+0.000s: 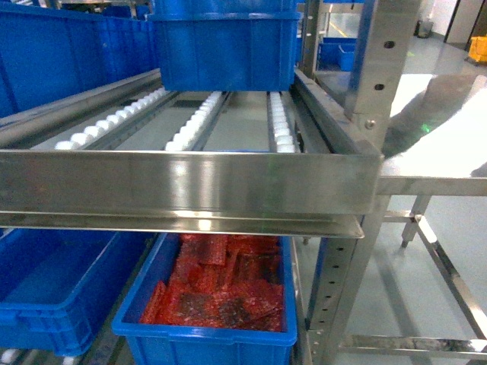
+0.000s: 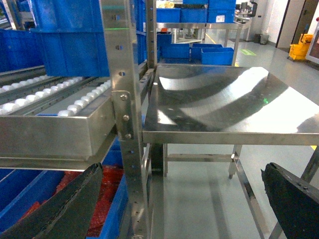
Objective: Pick blue part to blue bin on bottom shelf
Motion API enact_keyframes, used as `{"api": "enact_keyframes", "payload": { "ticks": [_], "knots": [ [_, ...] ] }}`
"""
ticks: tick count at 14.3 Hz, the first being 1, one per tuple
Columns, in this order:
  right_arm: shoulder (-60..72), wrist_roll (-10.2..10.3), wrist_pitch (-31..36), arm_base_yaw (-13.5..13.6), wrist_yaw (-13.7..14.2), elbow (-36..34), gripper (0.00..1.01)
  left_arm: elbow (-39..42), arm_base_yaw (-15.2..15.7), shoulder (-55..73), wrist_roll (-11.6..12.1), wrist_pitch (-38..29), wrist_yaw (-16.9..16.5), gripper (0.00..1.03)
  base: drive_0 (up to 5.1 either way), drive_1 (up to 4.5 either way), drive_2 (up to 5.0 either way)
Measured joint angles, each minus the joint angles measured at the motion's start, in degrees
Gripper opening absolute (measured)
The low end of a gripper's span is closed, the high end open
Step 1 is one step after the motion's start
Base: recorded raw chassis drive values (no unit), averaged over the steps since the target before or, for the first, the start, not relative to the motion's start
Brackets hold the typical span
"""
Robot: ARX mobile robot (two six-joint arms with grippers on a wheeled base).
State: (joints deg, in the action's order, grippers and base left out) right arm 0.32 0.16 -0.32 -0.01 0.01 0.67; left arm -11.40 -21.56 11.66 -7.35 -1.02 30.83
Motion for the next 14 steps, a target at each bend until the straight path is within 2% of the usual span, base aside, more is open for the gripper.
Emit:
{"api": "enact_keyframes", "payload": {
  "ticks": [13, 14],
  "knots": [
    [-0.02, 0.0, 0.09, 0.0, 0.02, 0.0, 0.98, 0.0, 0.0, -0.04, 0.02, 0.0, -0.17, 0.43, -4.9, 2.47, 2.5],
    [0.0, -0.02, 0.13, 0.0, 0.0, 0.0, 0.98, 0.0, 0.02, -0.04, 0.0, -0.09, 0.07, 0.43, 0.0, 0.0, 0.0]
  ]
}}
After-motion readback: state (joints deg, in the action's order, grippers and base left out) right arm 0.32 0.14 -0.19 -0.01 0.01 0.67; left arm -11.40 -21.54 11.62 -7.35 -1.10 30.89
